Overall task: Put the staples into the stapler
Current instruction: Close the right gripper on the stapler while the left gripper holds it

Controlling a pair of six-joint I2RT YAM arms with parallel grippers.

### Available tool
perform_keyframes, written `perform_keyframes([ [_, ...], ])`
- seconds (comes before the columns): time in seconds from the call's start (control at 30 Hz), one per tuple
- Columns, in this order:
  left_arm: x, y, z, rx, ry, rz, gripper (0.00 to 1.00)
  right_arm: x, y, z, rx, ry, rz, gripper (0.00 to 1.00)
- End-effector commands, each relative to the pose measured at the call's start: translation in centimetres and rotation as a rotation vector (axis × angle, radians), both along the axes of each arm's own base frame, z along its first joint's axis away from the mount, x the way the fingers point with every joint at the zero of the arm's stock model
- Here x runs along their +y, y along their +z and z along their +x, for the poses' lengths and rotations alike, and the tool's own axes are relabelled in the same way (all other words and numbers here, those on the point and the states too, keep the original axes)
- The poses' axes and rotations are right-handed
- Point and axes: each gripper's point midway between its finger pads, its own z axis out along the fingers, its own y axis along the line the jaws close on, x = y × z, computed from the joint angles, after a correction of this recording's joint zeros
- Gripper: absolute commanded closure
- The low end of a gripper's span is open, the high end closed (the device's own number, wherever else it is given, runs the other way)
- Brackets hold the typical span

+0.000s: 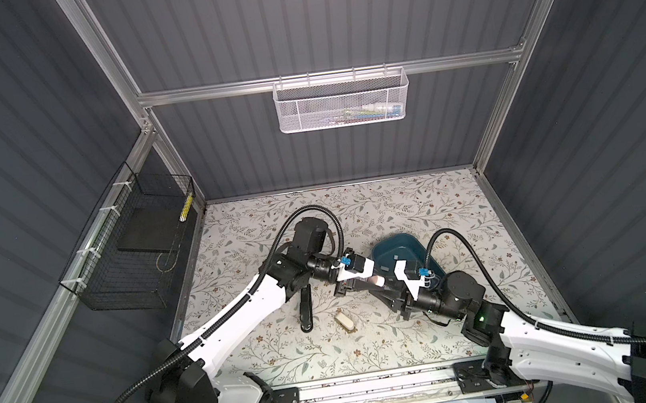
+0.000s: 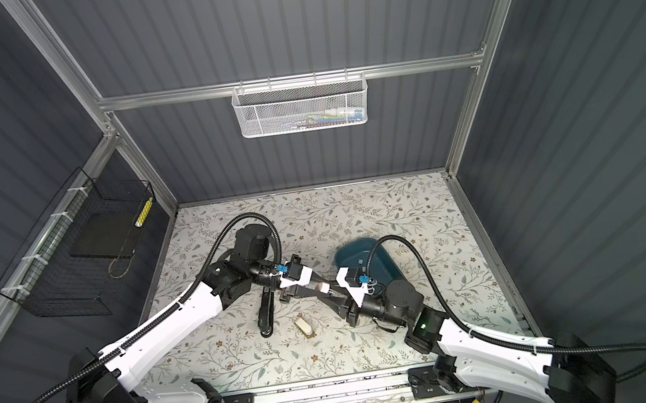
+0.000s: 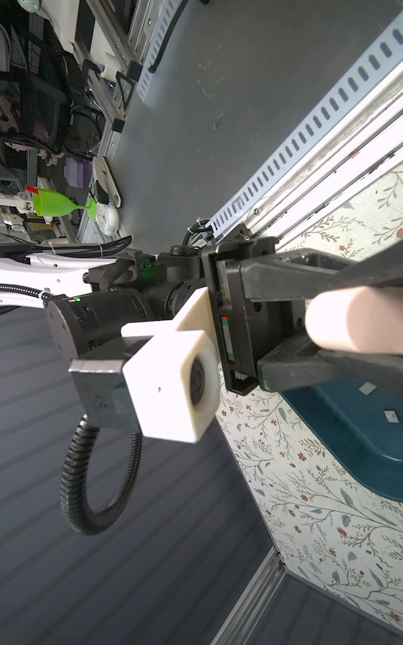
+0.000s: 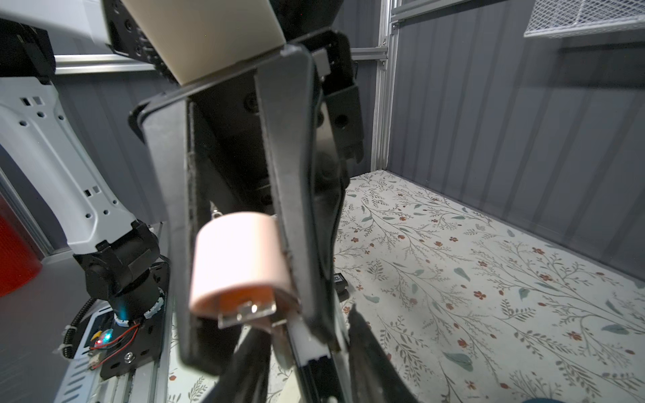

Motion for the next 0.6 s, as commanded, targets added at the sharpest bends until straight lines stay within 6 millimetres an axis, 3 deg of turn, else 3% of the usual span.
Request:
perform_keyframes([
  [0.0,0.0,0.5,-0.4,0.012,-0.033,-0.012,1.0,-0.5,2.2,-0.1,-0.046,-0.012,0.077,0.67],
  [0.23,0.1,0.6,-0.3,0.003,-0.023,-0.012,0.99,-0.8,2.0,0.2,-0.024,-0.038,0.084,0.71],
  [0.33,0.1,0.8,-0.2,-0.002,-0.014,-0.019,0.83,-1.0,1.8,0.4,-0.008,-0.055,0.087,0.73],
  [0.57,-0.2,1.0,0.5,0.015,0.032,-0.015,0.71,-1.1,1.3,1.4,0.053,-0.103,0.08,0.78],
])
